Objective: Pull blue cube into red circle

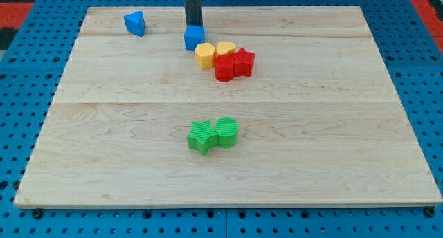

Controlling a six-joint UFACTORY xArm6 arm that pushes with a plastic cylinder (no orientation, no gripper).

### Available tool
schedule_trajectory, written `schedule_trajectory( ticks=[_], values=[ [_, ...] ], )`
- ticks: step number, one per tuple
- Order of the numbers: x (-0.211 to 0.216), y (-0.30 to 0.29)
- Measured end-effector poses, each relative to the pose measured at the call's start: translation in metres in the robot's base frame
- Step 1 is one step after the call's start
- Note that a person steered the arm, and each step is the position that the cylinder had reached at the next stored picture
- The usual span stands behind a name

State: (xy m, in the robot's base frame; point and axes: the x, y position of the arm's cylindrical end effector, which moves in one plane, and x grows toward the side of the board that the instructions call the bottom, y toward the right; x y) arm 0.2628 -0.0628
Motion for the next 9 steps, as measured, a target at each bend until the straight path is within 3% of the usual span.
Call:
schedule_trajectory(
  ticks=[1,4,7,8,9],
  values=[
    [0.015,-0.036],
    [0.028,0.1],
    [0.111,0.203],
    [0.11,0.156],
    [0.076,0.115]
  ],
)
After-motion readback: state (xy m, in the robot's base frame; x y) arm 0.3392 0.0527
